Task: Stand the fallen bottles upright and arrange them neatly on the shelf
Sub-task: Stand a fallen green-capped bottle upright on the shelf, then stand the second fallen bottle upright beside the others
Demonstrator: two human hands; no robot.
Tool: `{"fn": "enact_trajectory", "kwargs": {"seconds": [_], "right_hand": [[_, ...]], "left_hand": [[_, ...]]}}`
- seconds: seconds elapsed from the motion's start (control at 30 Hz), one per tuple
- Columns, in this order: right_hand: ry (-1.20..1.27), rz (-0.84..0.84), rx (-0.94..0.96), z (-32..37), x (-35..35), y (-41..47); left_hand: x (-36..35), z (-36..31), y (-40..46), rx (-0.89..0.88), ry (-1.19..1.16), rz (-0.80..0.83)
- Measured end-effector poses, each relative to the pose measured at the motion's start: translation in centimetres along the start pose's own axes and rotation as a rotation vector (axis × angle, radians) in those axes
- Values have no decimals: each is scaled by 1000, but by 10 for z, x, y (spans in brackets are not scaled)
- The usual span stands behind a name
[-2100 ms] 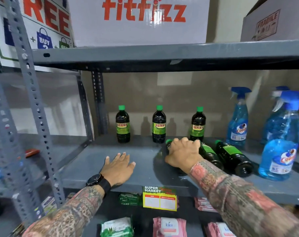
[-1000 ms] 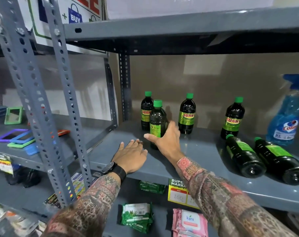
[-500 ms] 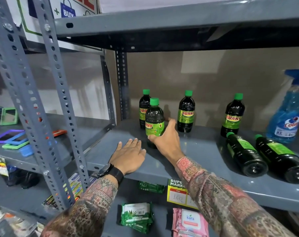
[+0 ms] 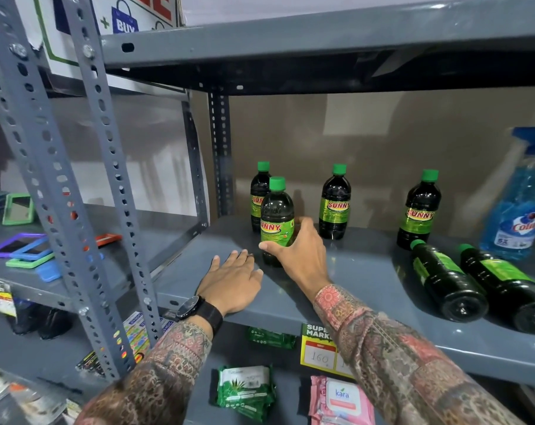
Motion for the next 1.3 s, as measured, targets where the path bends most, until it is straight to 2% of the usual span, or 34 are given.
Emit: {"fn": "enact_trajectory", "kwargs": {"seconds": [0.6, 0.77, 0.87, 0.97, 1.03, 1.1, 1.2, 1.3], "right_hand": [[202, 230, -61, 0, -15, -4], [137, 198, 0, -2, 22, -15], [-71, 90, 85, -7, 67, -19], [-589, -48, 143, -12, 120, -17], [-984, -70, 44, -23, 154, -13], [-1209, 5, -131, -42, 181, -9], [-1213, 104, -373, -76, 203, -6], [-1112, 63, -335, -80, 198, -9]], "left_hand": [[2, -7, -14, -5, -4, -16], [0, -75, -42, -167, 0, 28], [-1, -113, -36, -201, -10, 91], [-8, -126, -18, -269, -25, 60], [-18, -121, -9, -261, -39, 37], [-23, -117, -7, -242, -38, 23], [-25, -116, -9, -229, -22, 17], [-23, -117, -11, -230, -18, 19]]}}
Point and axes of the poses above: each hand's wrist, its own y-axis towards the middle knuckle, its own x-axis out of the back of the hand, z = x × y, the point moved 8 cm from there along y, towards the middle knuckle, and after that the axes turned 2 degrees about -z, right-handed, at the moved point
